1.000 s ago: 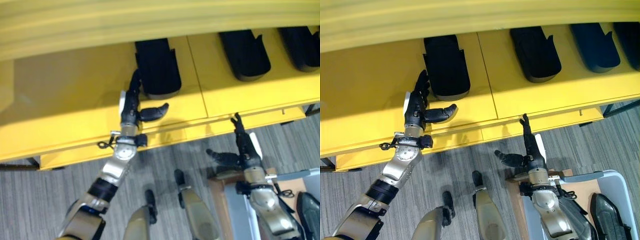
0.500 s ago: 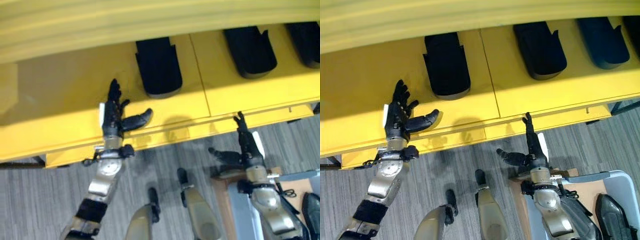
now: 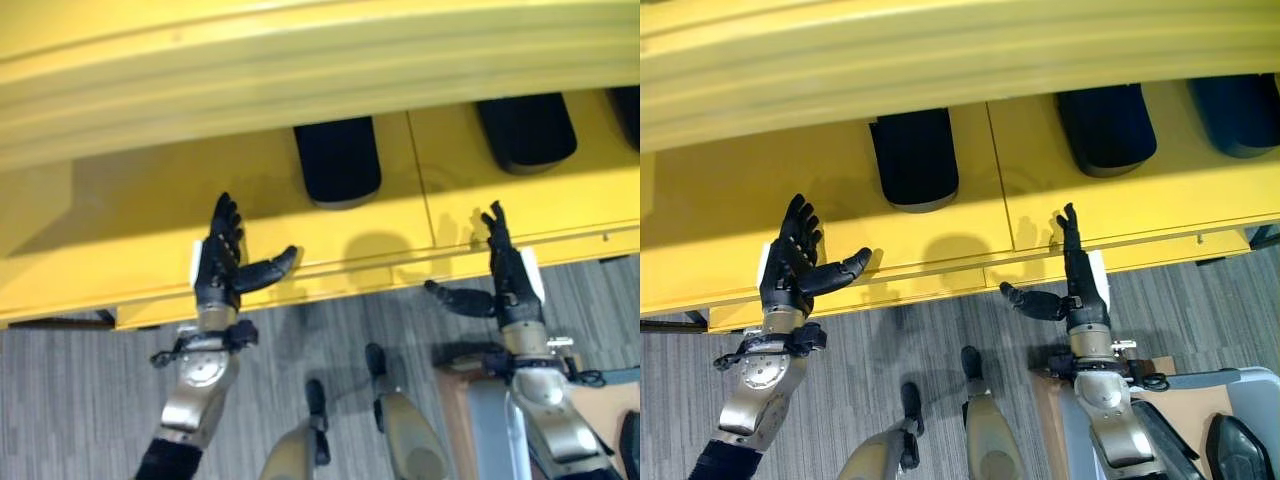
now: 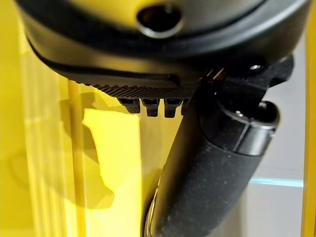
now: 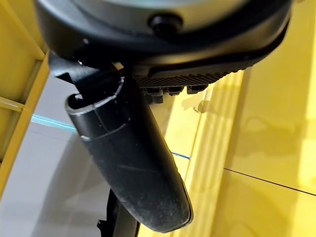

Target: Move parts from the plastic box to the shelf.

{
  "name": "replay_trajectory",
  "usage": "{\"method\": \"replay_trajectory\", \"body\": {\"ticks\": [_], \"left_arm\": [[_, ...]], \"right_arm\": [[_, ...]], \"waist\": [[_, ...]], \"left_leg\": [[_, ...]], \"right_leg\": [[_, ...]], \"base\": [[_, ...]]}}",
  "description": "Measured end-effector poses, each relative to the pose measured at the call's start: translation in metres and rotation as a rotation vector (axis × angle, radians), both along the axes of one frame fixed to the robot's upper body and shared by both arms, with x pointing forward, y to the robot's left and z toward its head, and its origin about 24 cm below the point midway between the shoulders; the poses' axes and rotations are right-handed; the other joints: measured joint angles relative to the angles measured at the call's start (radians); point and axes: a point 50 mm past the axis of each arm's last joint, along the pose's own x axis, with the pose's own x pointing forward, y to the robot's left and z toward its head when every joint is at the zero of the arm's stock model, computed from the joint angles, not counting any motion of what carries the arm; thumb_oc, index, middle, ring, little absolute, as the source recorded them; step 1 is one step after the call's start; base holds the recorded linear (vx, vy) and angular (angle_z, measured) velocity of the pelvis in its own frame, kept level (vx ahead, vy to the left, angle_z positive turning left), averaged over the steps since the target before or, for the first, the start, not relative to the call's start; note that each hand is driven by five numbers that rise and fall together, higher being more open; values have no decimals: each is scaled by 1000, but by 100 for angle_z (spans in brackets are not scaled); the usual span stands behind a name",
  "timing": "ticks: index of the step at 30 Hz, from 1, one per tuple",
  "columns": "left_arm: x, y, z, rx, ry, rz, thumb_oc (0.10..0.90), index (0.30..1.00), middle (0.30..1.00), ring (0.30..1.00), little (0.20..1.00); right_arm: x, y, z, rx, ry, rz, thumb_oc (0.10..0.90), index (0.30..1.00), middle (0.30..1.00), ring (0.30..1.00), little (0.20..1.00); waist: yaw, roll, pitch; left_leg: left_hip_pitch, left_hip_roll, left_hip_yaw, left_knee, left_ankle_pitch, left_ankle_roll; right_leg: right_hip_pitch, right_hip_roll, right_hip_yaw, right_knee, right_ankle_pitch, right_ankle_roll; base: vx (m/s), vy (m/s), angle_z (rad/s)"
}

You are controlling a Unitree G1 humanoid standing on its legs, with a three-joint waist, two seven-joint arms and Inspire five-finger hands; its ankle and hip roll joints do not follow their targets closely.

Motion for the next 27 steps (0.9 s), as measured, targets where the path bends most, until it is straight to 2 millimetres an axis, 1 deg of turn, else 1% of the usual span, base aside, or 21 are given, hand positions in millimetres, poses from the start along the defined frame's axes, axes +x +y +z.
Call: {"method": "replay_trajectory", "body": {"ticks": [4, 5, 11, 14, 15, 18, 24, 26, 27], "left_arm": [[-9, 0, -5, -7, 19, -22, 900, 1000, 1000, 1000, 1000], [-11, 0, -7, -37, 28, -28, 900, 1000, 1000, 1000, 1000], [-13, -4, -12, -60, 42, -41, 900, 1000, 1000, 1000, 1000], [-15, -4, -14, -65, 49, -39, 900, 1000, 1000, 1000, 1000], [-15, -4, -15, -66, 54, -37, 900, 1000, 1000, 1000, 1000], [-16, -4, -17, -66, 59, -36, 900, 1000, 1000, 1000, 1000], [-19, -2, -22, -66, 80, -29, 900, 1000, 1000, 1000, 1000], [-19, -2, -21, -66, 80, -28, 900, 1000, 1000, 1000, 1000], [-19, -1, -21, -65, 80, -26, 900, 1000, 1000, 1000, 1000]], "right_arm": [[-1, -6, 4, -19, -17, -25, 900, 1000, 1000, 1000, 1000], [-1, -6, 4, -27, -16, -29, 900, 1000, 1000, 1000, 1000], [-5, -6, -1, -41, 11, -20, 900, 1000, 1000, 1000, 1000], [-5, -6, -3, -41, 19, -17, 900, 1000, 1000, 1000, 1000], [-6, -6, -4, -34, 21, -18, 900, 1000, 1000, 1000, 1000], [-7, -5, -6, -30, 28, -17, 900, 1000, 1000, 1000, 1000], [-8, -5, -7, -29, 33, -16, 900, 1000, 1000, 1000, 1000], [-9, -4, -9, -21, 38, -18, 900, 1000, 1000, 1000, 1000], [-9, -2, -11, -9, 45, -17, 900, 1000, 1000, 1000, 1000]], "waist": [[3, 4, -8], [3, 4, -15], [7, -1, -54], [5, -9, -71], [4, -16, -78], [1, -26, -85], [-5, -33, -89], [-4, -43, -96], [-7, -60, -106]], "left_leg": [[20, -1, 3, -48, 25, -1], [20, -2, 7, -49, 27, 0], [24, -7, 26, -49, 25, 2], [25, -10, 26, -52, 24, 5], [25, -13, 27, -53, 24, 6], [26, -20, 30, -55, 26, 11], [31, -48, 54, -58, 24, 37], [28, -57, 69, -58, 22, 41], [24, -68, 85, -59, 24, 54]], "right_leg": [[16, 1, 3, -40, 23, 2], [16, 1, 6, -47, 28, 4], [17, 1, 28, -55, 37, 10], [17, -2, 31, -60, 41, 14], [17, -4, 33, -62, 43, 17], [17, -9, 39, -64, 47, 22], [12, -26, 66, -66, 58, 44], [4, -32, 83, -66, 65, 53], [-6, -40, 103, -67, 72, 65]], "base": [[15, 67, -2], [18, 58, -9], [19, 62, -9], [10, 61, -3], [15, 98, 0], [10, 93, -2], [-7, 105, -10], [-8, 100, -21], [12, 98, -28]]}}
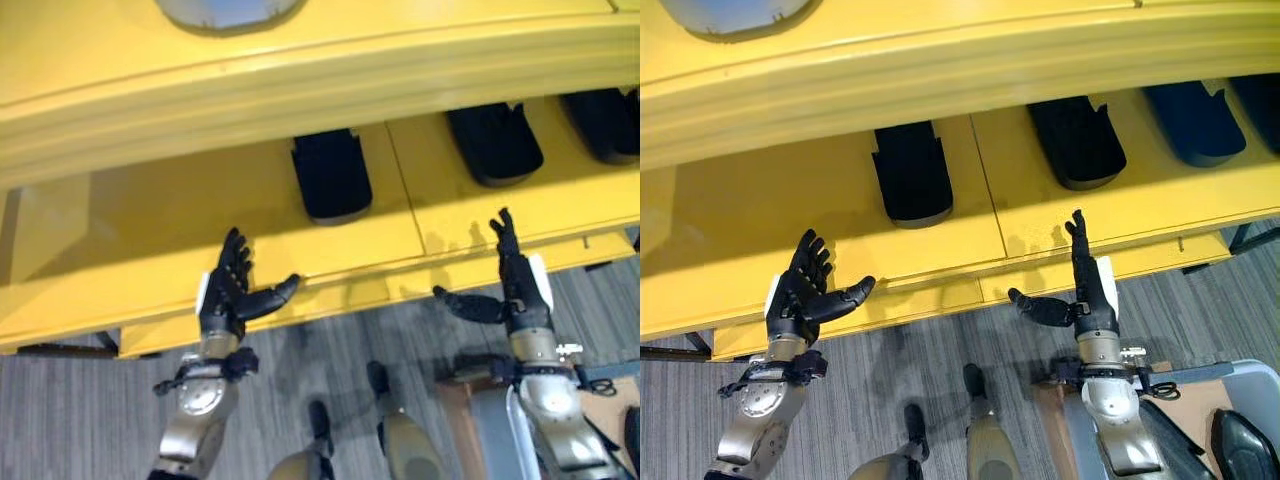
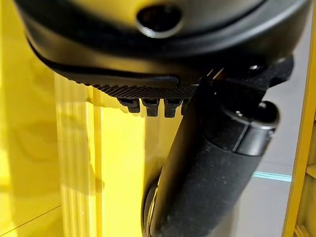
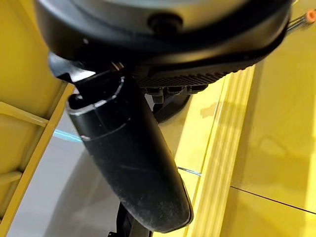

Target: Move parts from the plastic box to the shelf.

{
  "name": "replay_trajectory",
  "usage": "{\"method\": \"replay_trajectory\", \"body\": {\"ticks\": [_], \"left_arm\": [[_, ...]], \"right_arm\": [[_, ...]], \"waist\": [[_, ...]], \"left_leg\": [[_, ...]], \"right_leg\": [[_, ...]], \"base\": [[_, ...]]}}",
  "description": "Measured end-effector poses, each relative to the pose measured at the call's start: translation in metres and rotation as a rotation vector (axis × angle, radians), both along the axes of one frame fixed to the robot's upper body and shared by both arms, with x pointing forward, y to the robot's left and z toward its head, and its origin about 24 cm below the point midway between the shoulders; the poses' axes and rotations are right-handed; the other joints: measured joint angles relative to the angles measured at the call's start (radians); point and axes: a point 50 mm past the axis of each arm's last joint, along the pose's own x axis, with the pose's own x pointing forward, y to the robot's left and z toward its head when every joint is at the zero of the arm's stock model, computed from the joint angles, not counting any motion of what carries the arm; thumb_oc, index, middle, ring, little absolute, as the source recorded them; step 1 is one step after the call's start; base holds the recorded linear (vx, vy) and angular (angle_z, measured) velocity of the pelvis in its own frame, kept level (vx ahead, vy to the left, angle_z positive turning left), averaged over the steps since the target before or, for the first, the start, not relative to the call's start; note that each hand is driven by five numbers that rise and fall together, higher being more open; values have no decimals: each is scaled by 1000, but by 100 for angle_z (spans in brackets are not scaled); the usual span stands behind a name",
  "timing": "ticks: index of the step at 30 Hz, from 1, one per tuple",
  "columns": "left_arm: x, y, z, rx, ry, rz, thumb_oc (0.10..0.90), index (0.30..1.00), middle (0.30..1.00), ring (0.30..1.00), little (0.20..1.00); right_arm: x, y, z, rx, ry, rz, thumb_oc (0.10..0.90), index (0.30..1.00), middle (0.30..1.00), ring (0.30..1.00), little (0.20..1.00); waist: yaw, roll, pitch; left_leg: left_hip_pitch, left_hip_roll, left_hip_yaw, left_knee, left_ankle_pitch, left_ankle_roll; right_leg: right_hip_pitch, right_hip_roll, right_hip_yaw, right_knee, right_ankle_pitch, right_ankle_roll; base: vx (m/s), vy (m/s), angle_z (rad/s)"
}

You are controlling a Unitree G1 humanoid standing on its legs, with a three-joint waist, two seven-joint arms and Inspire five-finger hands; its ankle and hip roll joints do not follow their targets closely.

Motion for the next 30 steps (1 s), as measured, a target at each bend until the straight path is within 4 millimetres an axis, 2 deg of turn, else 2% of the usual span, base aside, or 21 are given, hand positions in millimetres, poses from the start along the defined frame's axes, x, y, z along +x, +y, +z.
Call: {"method": "replay_trajectory", "body": {"ticks": [2, 3, 4, 5, 6, 7, 8, 9, 10, 11, 13, 15, 17, 18, 23, 30], "left_arm": [[1, 0, 1, 3, -2, -2, 900, 1000, 1000, 1000, 1000], [1, 1, -1, 6, 7, 3, 900, 1000, 1000, 1000, 1000], [1, 2, -2, 13, 12, 3, 900, 1000, 1000, 1000, 1000], [2, 6, -2, 30, 17, 12, 900, 1000, 1000, 1000, 1000], [1, 16, 3, 49, -9, 46, 900, 1000, 1000, 1000, 1000], [-1, 29, 6, 72, -19, 91, 900, 1000, 1000, 1000, 1000], [-2, 33, 6, 61, -16, 117, 900, 1000, 1000, 1000, 1000], [-3, 34, 5, 50, -14, 126, 900, 1000, 1000, 1000, 1000], [-3, 31, 5, 46, -18, 119, 900, 1000, 1000, 1000, 1000], [-4, 30, 3, 57, -2, 106, 900, 1000, 1000, 1000, 1000], [-4, 29, 2, 41, 3, 108, 900, 1000, 1000, 1000, 1000], [-7, 28, -3, 33, 21, 109, 900, 1000, 1000, 1000, 1000], [-12, 29, -7, 30, 44, 112, 900, 1000, 1000, 1000, 1000], [-17, 29, -12, 25, 66, 108, 900, 1000, 1000, 1000, 1000], [-22, 24, -13, 10, 65, 93, 900, 1000, 1000, 1000, 1000], [-21, 20, -15, 8, 80, 49, 900, 1000, 1000, 1000, 1000]], "right_arm": [[-3, 1, -5, 15, 19, -4, 900, 1000, 1000, 1000, 1000], [-4, 1, -7, 15, 26, -4, 900, 1000, 1000, 1000, 1000], [-6, 1, -8, 16, 34, -5, 900, 1000, 1000, 1000, 1000], [-7, 2, -11, 21, 44, -3, 900, 1000, 1000, 1000, 1000], [-4, 7, -10, 27, 40, 11, 900, 1000, 1000, 1000, 1000], [2, 16, -6, 33, 17, 48, 900, 1000, 1000, 1000, 1000], [3, 17, -6, 34, 18, 51, 900, 1000, 1000, 1000, 1000], [7, 17, -5, 29, 18, 53, 900, 1000, 1000, 1000, 1000], [8, 16, -3, 20, 10, 56, 900, 1000, 1000, 1000, 1000], [8, 17, -1, 20, 1, 61, 900, 1000, 1000, 1000, 1000], [11, 18, 2, 19, -10, 68, 900, 1000, 1000, 1000, 1000], [11, 19, 2, 23, -10, 76, 900, 1000, 1000, 1000, 1000], [13, 19, 5, 24, -20, 78, 900, 1000, 1000, 1000, 1000], [10, 18, 0, 36, -1, 70, 900, 1000, 1000, 1000, 1000], [6, 9, -1, 44, 9, 35, 900, 1000, 1000, 1000, 1000], [-3, 1, -9, 72, 44, 12, 900, 1000, 1000, 1000, 1000]], "waist": [[-27, -32, -22], [-27, -40, -27], [-36, -47, -32], [-32, -68, -43], [-24, -75, -43], [-18, -93, -39], [-14, -78, -33], [3, -22, -15], [31, 4, -2], [53, -4, -1], [63, -4, 2], [81, -30, -6], [82, -14, -8], [83, -13, -9], [71, -12, -12], [50, 1, -19]], "left_leg": [[-14, -23, 14, 4, -8, 19], [-17, -23, 31, 4, -8, 26], [-23, -24, 40, 4, -5, 29], [-41, -29, 67, 11, -7, 31], [-80, -13, 119, 56, -17, 33], [-102, 16, 164, 99, -44, 51], [-107, 43, 186, 117, -37, 53], [-119, 112, 197, 137, -38, 54], [-103, 142, 208, 132, -34, 46], [-94, 137, 196, 136, -36, 29], [-86, 139, 202, 122, -16, 14], [-71, 109, 206, 116, -12, 2], [-68, 115, 205, 94, 2, -18], [-40, 123, 205, 63, 27, -31], [-21, 142, 214, 32, 49, -51], [23, 144, 213, 14, 52, -56]], "right_leg": [[-15, -21, 12, -2, 14, 20], [-28, -21, 36, -3, 45, 58], [-41, -15, 33, -4, 65, 64], [-66, -12, 35, -6, 88, 77], [-103, 24, 32, -27, 196, 51], [-113, 32, -2, -35, 223, 20], [-114, 38, -87, 11, 150, 49], [-126, 49, -263, 266, -74, -42], [-103, 41, -286, 387, -151, -38], [44, 20, -235, 262, -168, 1], [74, 10, -208, 185, -185, 3], [138, -7, -183, 80, -198, -7], [154, 6, -186, 43, -183, -18], [189, 19, -184, -10, -158, -30], [211, 45, -172, -52, -135, -48], [244, 51, -169, -53, -138, -45]], "base": [[25, 83, -25], [29, 32, -27], [3, 3, -49], [-28, -25, -81], [-76, 1, -122], [-82, -9, -117], [-87, -29, -92], [-45, -49, -79], [-22, -152, -64], [-2, -194, -32], [29, -154, 5], [75, -145, -2], [56, -187, -5], [20, -145, -2], [18, -119, -9], [-11, -83, -6]]}}
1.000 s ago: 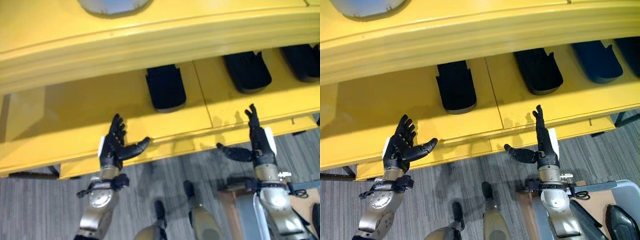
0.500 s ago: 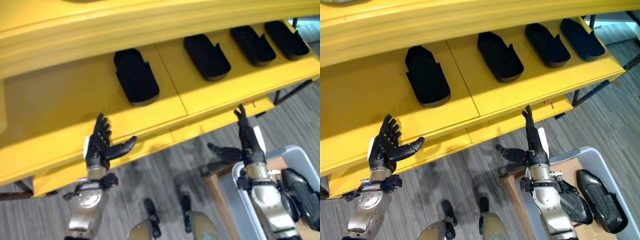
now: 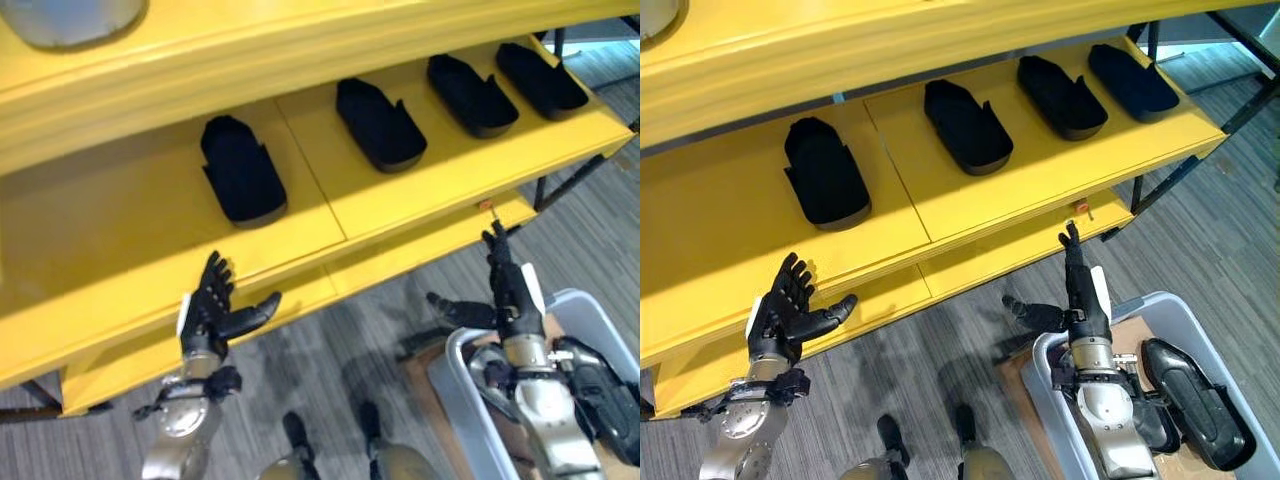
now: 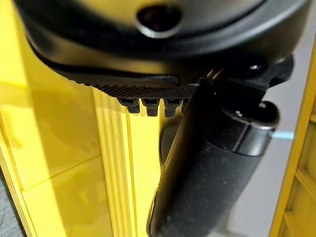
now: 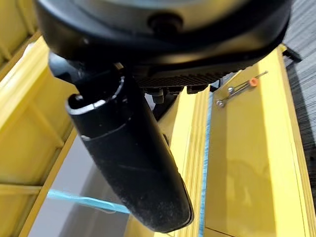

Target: Move parts from the plastic box to the shelf.

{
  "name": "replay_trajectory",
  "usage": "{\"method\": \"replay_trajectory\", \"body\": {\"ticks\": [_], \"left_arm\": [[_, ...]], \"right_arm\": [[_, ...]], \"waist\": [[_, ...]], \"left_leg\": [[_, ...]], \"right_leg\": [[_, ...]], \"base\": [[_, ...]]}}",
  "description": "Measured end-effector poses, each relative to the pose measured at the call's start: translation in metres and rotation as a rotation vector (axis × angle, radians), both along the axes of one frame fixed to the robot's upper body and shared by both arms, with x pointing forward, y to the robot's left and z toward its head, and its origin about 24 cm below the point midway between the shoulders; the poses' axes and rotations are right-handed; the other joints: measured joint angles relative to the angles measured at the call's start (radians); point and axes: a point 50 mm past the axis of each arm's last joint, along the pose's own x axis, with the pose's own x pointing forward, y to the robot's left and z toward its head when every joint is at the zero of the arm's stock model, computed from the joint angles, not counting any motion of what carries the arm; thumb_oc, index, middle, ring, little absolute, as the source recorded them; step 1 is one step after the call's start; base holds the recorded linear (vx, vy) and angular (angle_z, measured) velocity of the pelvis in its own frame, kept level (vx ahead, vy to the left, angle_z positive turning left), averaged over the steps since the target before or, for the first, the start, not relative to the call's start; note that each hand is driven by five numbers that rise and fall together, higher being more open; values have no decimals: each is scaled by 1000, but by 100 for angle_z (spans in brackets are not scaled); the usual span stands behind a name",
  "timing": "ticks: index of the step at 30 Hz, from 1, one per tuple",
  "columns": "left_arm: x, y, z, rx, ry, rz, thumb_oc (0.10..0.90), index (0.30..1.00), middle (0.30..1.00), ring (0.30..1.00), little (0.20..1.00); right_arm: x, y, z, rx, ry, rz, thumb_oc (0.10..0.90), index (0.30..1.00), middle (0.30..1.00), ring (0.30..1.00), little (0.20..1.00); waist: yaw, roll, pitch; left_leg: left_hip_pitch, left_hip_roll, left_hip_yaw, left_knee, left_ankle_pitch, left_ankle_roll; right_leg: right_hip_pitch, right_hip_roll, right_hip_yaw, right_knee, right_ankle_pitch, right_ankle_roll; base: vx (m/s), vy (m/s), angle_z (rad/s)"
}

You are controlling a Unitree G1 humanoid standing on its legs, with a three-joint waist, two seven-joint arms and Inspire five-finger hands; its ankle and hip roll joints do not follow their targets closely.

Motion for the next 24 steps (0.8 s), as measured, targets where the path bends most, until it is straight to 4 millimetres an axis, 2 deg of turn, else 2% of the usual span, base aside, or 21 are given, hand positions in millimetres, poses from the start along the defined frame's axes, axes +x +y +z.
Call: {"method": "replay_trajectory", "body": {"ticks": [4, 9, 11, 12, 13, 15, 16, 18, 19, 20, 21, 22, 23, 24], "left_arm": [[0, -1, 0, -1, 0, -2, 900, 1000, 1000, 1000, 1000], [-5, -2, -6, -10, 23, -5, 900, 1000, 1000, 1000, 1000], [-5, -4, -6, -11, 24, -15, 900, 1000, 1000, 1000, 1000], [-3, -8, -5, -12, 20, -43, 900, 1000, 1000, 1000, 1000], [-4, -10, -8, -14, 36, -54, 900, 1000, 1000, 1000, 1000], [-5, -13, -10, -15, 51, -66, 900, 1000, 1000, 1000, 1000], [-4, -14, -10, -16, 51, -73, 900, 1000, 1000, 1000, 1000], [-5, -17, -11, -19, 54, -87, 900, 1000, 1000, 1000, 1000], [-7, -17, -13, -24, 61, -87, 900, 1000, 1000, 1000, 1000], [-10, -14, -15, -20, 70, -79, 900, 1000, 1000, 1000, 1000], [-11, -13, -16, -21, 78, -73, 900, 1000, 1000, 1000, 1000], [-12, -13, -16, -22, 78, -72, 900, 1000, 1000, 1000, 1000], [-12, -13, -16, -22, 77, -73, 900, 1000, 1000, 1000, 1000], [-11, -13, -16, -24, 75, -76, 900, 1000, 1000, 1000, 1000]], "right_arm": [[-5, -2, -4, 3, 19, -7, 900, 1000, 1000, 1000, 1000], [-16, -7, -6, 7, 31, -26, 900, 1000, 1000, 1000, 1000], [-19, -9, -8, 6, 37, -34, 900, 1000, 1000, 1000, 1000], [-22, -11, -10, 4, 49, -42, 900, 1000, 1000, 1000, 1000], [-22, -11, -10, 4, 46, -42, 900, 1000, 1000, 1000, 1000], [-22, -11, -9, 6, 44, -42, 900, 1000, 1000, 1000, 1000], [-22, -11, -9, 5, 42, -43, 900, 1000, 1000, 1000, 1000], [-19, -11, -6, -1, 27, -38, 900, 1000, 1000, 1000, 1000], [-18, -11, -5, 1, 27, -30, 900, 1000, 1000, 1000, 1000], [-17, -8, -5, 16, 25, -22, 900, 1000, 1000, 1000, 1000], [-18, -7, -6, 23, 25, -17, 900, 1000, 1000, 1000, 1000], [-18, -7, -6, 22, 25, -16, 900, 1000, 1000, 1000, 1000], [-17, -7, -4, 32, 18, -1, 900, 1000, 1000, 1000, 1000], [-19, -8, -5, 31, 21, -5, 900, 1000, 1000, 1000, 1000]], "waist": [[-4, 10, -7], [-4, 35, -30], [-7, 34, -31], [-23, 27, -31], [-20, 24, -31], [-15, 9, -29], [-13, -3, -28], [5, -13, -28], [15, -8, -31], [11, -16, -31], [9, -32, -38], [10, -38, -40], [8, -47, -43], [-13, -47, -43]], "left_leg": [[14, 3, -6, 1, 1, -2], [16, 5, -17, 6, 5, -5], [13, 9, -23, 17, 6, -7], [-23, 18, -57, 70, -2, -17], [-24, 32, -62, 97, -9, -24], [-38, 41, -142, 160, -19, -36], [-52, 33, -199, 196, -32, -39], [-56, -56, -390, 237, -121, -31], [-19, -106, -454, 205, -138, -2], [11, -126, -467, 173, -139, 50], [25, -149, -487, 169, -135, 41], [26, -173, -535, 183, -142, 59], [18, -202, -584, 203, -147, 87], [12, -201, -565, 199, -145, 89]], "right_leg": [[17, 0, 0, -1, -2, 0], [27, 2, -3, -2, -3, 2], [30, 7, -7, 0, -6, 3], [23, 13, -33, 1, -10, -10], [29, 22, -28, 2, -9, -18], [27, 27, -12, 27, -26, -41], [24, 30, 5, 45, -19, -38], [14, 30, 67, 57, -4, -43], [5, 39, 114, 56, -6, -39], [3, 50, 149, 58, -3, -38], [-17, 65, 191, 73, 3, -27], [-31, 72, 226, 88, -5, -17], [-50, 79, 289, 108, 4, 2], [-52, 73, 288, 107, 3, 10]], "base": [[-51, -81, 6], [-94, -136, 5], [-126, -193, 19], [-107, -158, 23], [-86, -62, 13], [-91, -11, -24], [-17, 33, -42], [47, 44, -85], [59, 81, -125], [33, 94, -129], [14, 68, -115], [21, 58, -152], [18, 63, -131], [5, 93, -105]]}}
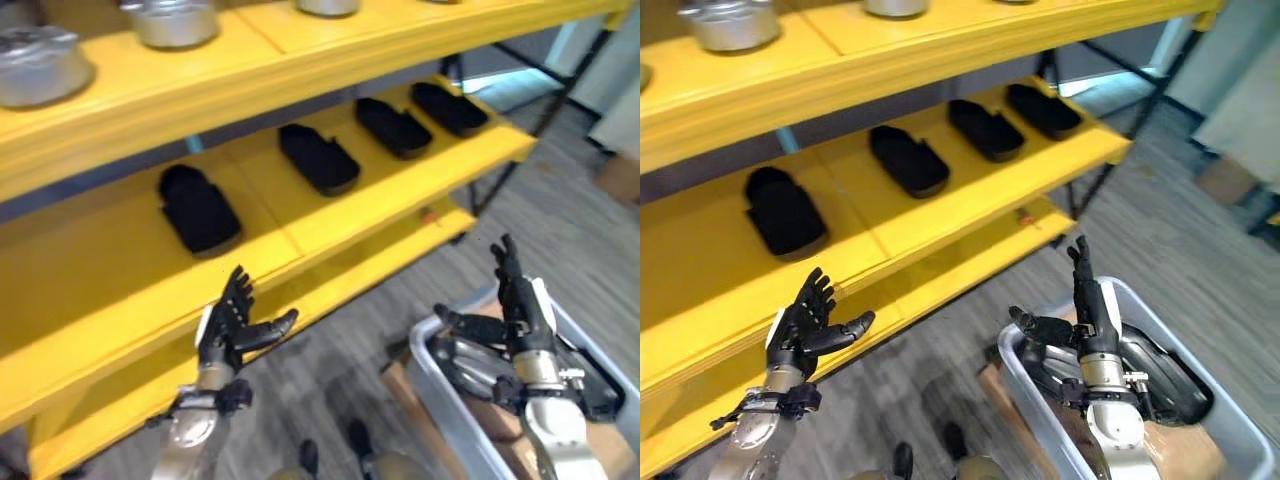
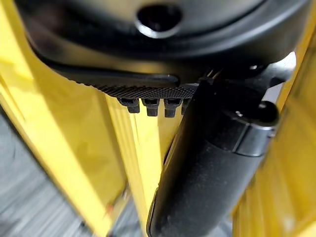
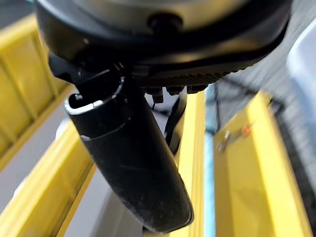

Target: Move parts from the plastic box to the shelf.

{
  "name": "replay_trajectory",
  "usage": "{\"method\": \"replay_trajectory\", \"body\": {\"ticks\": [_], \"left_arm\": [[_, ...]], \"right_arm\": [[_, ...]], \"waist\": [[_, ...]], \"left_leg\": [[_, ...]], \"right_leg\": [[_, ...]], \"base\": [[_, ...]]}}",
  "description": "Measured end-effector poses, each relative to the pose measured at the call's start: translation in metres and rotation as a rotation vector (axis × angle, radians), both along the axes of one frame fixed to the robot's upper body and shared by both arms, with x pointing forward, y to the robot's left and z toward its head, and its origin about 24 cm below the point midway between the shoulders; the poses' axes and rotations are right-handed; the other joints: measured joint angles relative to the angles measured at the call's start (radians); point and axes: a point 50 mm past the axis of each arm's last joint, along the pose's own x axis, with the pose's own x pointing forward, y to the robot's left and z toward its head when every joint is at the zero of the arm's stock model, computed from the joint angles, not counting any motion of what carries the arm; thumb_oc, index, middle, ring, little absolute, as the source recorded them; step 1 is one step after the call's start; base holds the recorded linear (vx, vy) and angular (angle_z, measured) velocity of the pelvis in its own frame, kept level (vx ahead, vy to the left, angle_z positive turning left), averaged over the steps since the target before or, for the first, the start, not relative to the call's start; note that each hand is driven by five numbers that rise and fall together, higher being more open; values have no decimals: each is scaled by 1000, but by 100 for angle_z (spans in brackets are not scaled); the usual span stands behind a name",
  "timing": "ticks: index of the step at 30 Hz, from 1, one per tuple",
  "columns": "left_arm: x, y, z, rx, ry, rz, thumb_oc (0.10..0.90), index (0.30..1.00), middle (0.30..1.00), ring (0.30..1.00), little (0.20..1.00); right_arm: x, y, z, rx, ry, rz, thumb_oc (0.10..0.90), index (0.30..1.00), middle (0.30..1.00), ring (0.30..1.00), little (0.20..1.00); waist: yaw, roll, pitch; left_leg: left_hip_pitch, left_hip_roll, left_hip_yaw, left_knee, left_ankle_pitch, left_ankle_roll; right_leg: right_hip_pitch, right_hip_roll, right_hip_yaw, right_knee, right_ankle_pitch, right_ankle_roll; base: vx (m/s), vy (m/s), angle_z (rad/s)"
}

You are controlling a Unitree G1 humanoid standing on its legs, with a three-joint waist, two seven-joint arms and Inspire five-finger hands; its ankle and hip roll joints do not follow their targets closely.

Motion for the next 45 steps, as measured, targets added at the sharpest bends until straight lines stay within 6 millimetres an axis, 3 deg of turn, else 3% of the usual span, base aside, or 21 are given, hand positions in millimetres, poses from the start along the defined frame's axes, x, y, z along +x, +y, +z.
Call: {"method": "replay_trajectory", "body": {"ticks": [1, 6, 7, 16, 18, 19, 20, 21, 22, 24, 26, 28, 29, 30, 31, 32, 35, 40, 45], "left_arm": [[0, -1, 0, -3, -4, -9, 900, 1000, 1000, 1000, 1000], [2, -2, 2, -2, -12, -21, 900, 1000, 1000, 1000, 1000], [1, -2, 1, -3, -6, -24, 900, 1000, 1000, 1000, 1000], [1, 0, 2, 20, -4, -36, 900, 1000, 1000, 1000, 1000], [1, 4, 3, 33, -6, -24, 900, 1000, 1000, 1000, 1000], [1, 9, 5, 50, -7, -18, 900, 1000, 1000, 1000, 1000], [1, 13, 5, 65, -3, -13, 900, 1000, 1000, 1000, 1000], [2, 13, 4, 61, -1, -11, 900, 1000, 1000, 1000, 1000], [3, 9, 4, 40, -10, -12, 900, 1000, 1000, 1000, 1000], [4, 6, 5, 35, -16, -18, 900, 1000, 1000, 1000, 1000], [7, 6, 7, 35, -28, -12, 900, 1000, 1000, 1000, 1000], [7, 8, 8, 38, -28, 6, 900, 1000, 1000, 1000, 1000], [6, 10, 8, 41, -27, 15, 900, 1000, 1000, 1000, 1000], [5, 14, 8, 53, -24, 23, 900, 1000, 1000, 1000, 1000], [3, 18, 7, 58, -18, 37, 900, 1000, 1000, 1000, 1000], [-1, 17, 3, 35, -5, 58, 900, 1000, 1000, 1000, 1000], [-4, 15, 5, 29, -13, 49, 900, 1000, 1000, 1000, 1000], [-1, 9, 8, 13, -32, 31, 900, 1000, 1000, 1000, 1000], [0, -5, 3, -35, -30, -9, 900, 1000, 1000, 1000, 1000]], "right_arm": [[-3, 0, -4, 19, 16, 0, 900, 1000, 1000, 1000, 1000], [-8, 4, -11, 72, 54, 40, 900, 1000, 1000, 1000, 1000], [-8, 5, -12, 72, 57, 45, 900, 1000, 1000, 1000, 1000], [-1, 8, -6, 51, 28, 57, 900, 1000, 1000, 1000, 1000], [3, 12, -4, 54, 22, 73, 900, 1000, 1000, 1000, 1000], [8, 17, 0, 57, 4, 95, 900, 1000, 1000, 1000, 1000], [11, 22, -1, 64, 4, 110, 900, 1000, 1000, 1000, 1000], [11, 22, 0, 63, 2, 114, 900, 1000, 1000, 1000, 1000], [11, 20, 0, 51, 1, 105, 900, 1000, 1000, 1000, 1000], [9, 18, -1, 50, 8, 97, 900, 1000, 1000, 1000, 1000], [9, 19, -3, 53, 17, 97, 900, 1000, 1000, 1000, 1000], [12, 22, 0, 54, 4, 112, 900, 1000, 1000, 1000, 1000], [13, 24, 0, 55, 4, 119, 900, 1000, 1000, 1000, 1000], [13, 27, -1, 50, 9, 128, 900, 1000, 1000, 1000, 1000], [12, 30, -3, 43, 18, 140, 900, 1000, 1000, 1000, 1000], [12, 29, -3, 31, 24, 145, 900, 1000, 1000, 1000, 1000], [13, 23, -1, 11, 19, 128, 900, 1000, 1000, 1000, 1000], [9, 4, 2, 0, 10, 50, 900, 1000, 1000, 1000, 1000], [1, -6, -2, -14, 36, 14, 900, 1000, 1000, 1000, 1000]], "waist": [[-15, -3, -2], [-11, -7, -9], [-15, -3, -12], [-35, -2, -14], [-29, -3, -14], [-22, -5, -13], [-14, -14, -13], [-11, -8, -10], [-16, 20, -6], [-15, 30, -4], [-6, 33, -1], [23, 44, 11], [24, 40, 11], [28, 20, 17], [34, -1, 16], [35, 19, 10], [30, 38, 4], [0, 48, 1], [-36, 102, -22]], "left_leg": [[8, -1, 22, -4, 0, 2], [3, -2, 102, -44, 18, 12], [4, 0, 104, -55, 19, 10], [11, 11, 199, -109, 34, 7], [-13, 25, 269, -102, 33, 10], [-19, 54, 325, -104, 34, 21], [-18, 73, 380, -100, 31, 29], [-15, 82, 401, -98, 29, 31], [-9, 101, 431, -105, 29, 33], [-4, 106, 438, -110, 30, 30], [0, 109, 468, -108, 37, 20], [9, 125, 516, -106, 40, 15], [11, 127, 522, -105, 41, -4], [28, 123, 531, -111, 45, -29], [54, 117, 535, -126, 49, -51], [60, 140, 527, -148, 40, -85], [63, 186, 504, -183, 72, -126], [85, 256, 486, -198, 98, -159], [92, 295, 458, -198, 103, -167]], "right_leg": [[-1, -6, -1, -2, -2, 4], [-38, -26, 13, -20, 18, 29], [-42, -30, 14, -24, 30, 21], [-86, 3, 101, -20, 72, 29], [-133, 37, 123, -27, 159, 90], [-153, 40, 75, -39, 193, 130], [-168, 39, -67, -27, 167, 143], [-175, 28, -172, 14, 107, 84], [-159, -39, -300, 89, 22, 30], [-113, -94, -276, 79, 11, 39], [-65, -197, -256, 46, 25, 43], [-77, -251, -342, 14, 30, 45], [-74, -268, -355, -7, 50, 50], [-59, -281, -411, -10, 80, 52], [-35, -277, -443, -31, 81, 73], [-19, -245, -430, -69, 83, 90], [-16, -178, -425, -108, 93, 58], [1, -104, -434, -107, 72, 3], [12, -67, -441, -106, 59, -33]], "base": [[-22, 98, -44], [-32, 138, -44], [-71, 190, -21], [-56, 140, -31], [-73, 52, -111], [-51, 36, -151], [-42, 13, -135], [-22, 5, -130], [-9, -12, -89], [7, -36, -46], [13, -57, -34], [36, -79, -56], [56, -144, -40], [72, -168, -18], [92, -205, -22], [117, -197, -19], [137, -217, -18], [107, -195, -7], [83, -228, -3]]}}
